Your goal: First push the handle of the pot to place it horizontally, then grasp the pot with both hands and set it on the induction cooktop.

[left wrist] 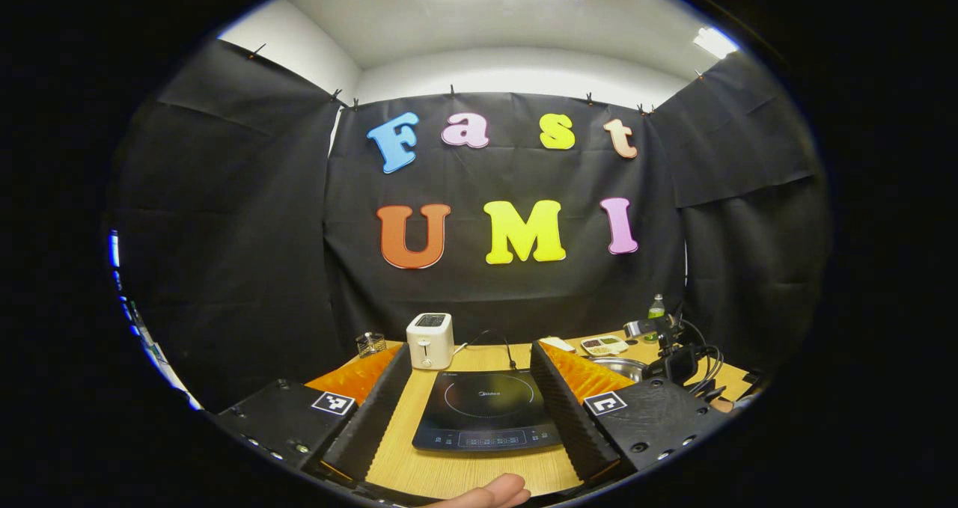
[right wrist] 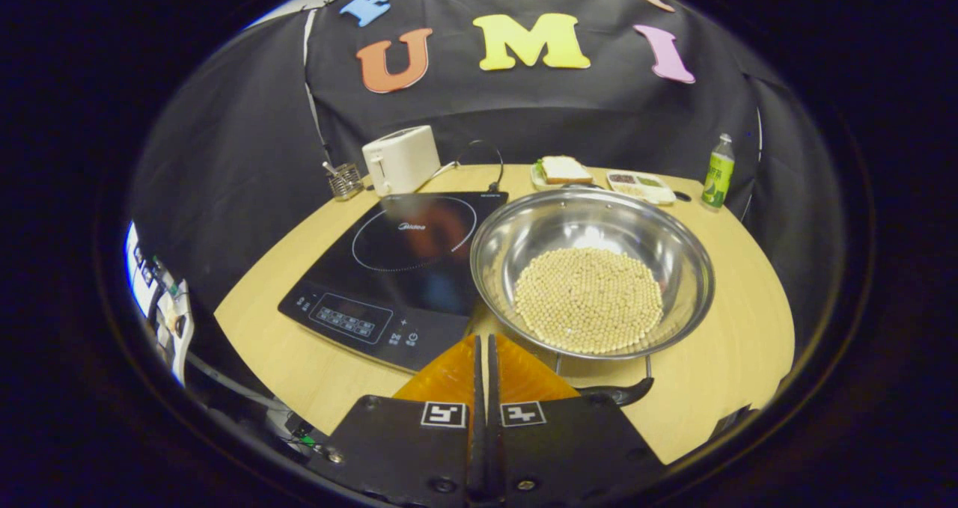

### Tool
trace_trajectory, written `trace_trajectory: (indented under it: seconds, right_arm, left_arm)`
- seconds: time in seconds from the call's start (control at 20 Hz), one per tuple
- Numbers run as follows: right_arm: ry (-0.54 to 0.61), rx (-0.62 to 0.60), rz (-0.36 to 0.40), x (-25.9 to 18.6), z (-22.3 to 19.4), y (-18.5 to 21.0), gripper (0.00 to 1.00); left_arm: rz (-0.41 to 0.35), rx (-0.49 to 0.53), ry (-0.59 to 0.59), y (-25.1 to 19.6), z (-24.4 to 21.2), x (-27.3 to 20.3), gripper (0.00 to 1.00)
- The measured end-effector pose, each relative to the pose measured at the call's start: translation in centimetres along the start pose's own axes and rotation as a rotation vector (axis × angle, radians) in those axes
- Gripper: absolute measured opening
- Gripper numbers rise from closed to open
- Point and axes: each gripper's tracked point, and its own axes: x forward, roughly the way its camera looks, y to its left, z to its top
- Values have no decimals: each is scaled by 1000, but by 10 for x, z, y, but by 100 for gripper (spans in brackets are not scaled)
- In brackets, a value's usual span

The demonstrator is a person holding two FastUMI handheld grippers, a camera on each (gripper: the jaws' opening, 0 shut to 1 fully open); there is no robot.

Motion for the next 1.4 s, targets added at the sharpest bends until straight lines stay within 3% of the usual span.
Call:
trace_trajectory:
  seconds: [0.2,0.4,0.7,0.95,1.1,1.4]
  right_arm:
    - [62,52,-18,9,-16,-18,4]
    - [52,49,-48,4,-17,-32,0]
    - [55,40,-59,0,-20,-52,4]
    - [50,47,-92,-3,-20,-79,0]
    - [41,56,-111,-3,-17,-97,4]
    - [37,73,-143,-7,-17,-135,4]
  left_arm:
    - [3,-3,-1,0,-1,5,95]
    - [15,1,11,-1,-7,13,95]
    - [41,11,-17,-1,-4,17,95]
    - [5,-48,-16,-9,-3,18,95]
    - [-13,-74,-31,-12,1,16,95]
    - [47,-90,-114,5,25,8,95]
